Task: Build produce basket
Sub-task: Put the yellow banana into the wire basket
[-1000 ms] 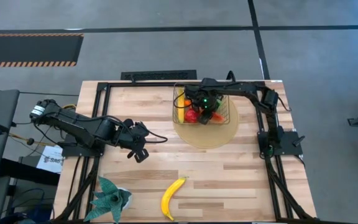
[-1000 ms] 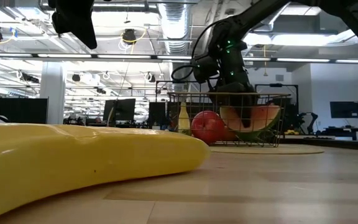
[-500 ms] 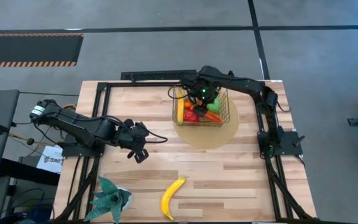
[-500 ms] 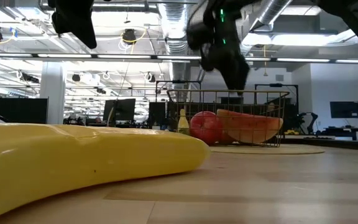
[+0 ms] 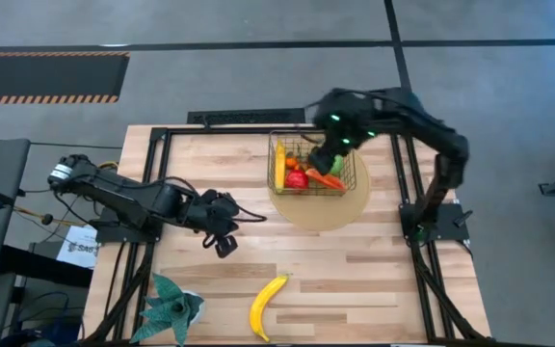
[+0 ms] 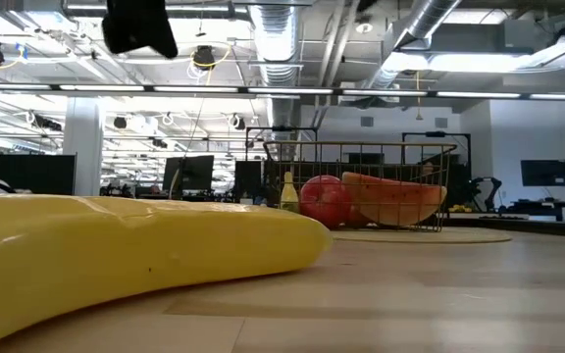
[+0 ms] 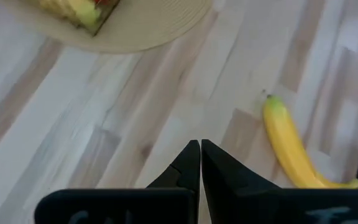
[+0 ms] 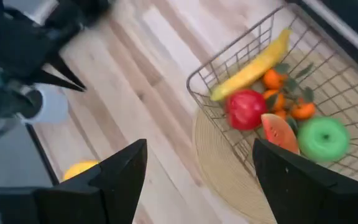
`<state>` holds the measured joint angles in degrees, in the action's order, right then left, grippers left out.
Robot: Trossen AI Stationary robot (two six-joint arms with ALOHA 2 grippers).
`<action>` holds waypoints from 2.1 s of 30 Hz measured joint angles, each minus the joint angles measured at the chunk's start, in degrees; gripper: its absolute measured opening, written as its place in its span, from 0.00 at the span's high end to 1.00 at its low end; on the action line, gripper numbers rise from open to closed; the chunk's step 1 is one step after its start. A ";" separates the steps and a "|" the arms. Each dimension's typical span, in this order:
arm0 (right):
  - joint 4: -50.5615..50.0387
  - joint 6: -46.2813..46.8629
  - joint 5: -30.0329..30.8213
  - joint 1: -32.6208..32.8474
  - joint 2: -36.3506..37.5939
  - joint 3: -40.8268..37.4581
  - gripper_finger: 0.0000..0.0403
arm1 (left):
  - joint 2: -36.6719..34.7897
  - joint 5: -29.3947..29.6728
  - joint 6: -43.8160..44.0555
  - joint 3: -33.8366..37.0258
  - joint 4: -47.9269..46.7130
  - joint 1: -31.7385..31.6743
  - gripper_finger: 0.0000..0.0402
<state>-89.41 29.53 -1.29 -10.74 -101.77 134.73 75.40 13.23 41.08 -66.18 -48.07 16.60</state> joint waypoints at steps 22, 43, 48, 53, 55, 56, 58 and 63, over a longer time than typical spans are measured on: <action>-0.57 23.08 22.28 29.59 5.06 -0.02 0.24 | 25.97 -5.92 7.92 -16.73 4.78 11.20 1.00; -0.61 10.16 19.25 37.26 13.42 -0.01 0.24 | 44.80 -27.83 23.26 -24.19 2.64 4.66 0.59; -0.61 8.27 19.31 37.37 14.61 -0.01 0.24 | 44.08 -28.63 24.79 -24.21 9.18 3.35 0.54; -0.62 6.75 19.33 37.37 14.61 -0.01 0.24 | 43.49 -29.02 25.43 -27.13 10.59 3.35 0.54; -0.59 6.40 19.33 37.37 14.61 -0.01 0.24 | 43.42 -28.20 23.90 -27.75 9.55 3.82 0.54; -0.61 6.38 19.33 37.37 14.61 -0.01 0.24 | 43.42 -27.98 23.24 -27.82 9.43 4.22 0.54; -0.60 6.39 19.33 37.37 14.61 -0.01 0.24 | 43.42 -27.95 22.42 -27.90 9.59 5.04 0.54; -0.61 6.39 19.33 37.37 14.41 -0.01 0.24 | 43.42 -26.87 19.34 -27.90 10.76 6.29 0.54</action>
<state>-90.02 35.92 18.04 26.63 -87.35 134.72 118.83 -13.64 60.42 -94.08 -37.31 22.89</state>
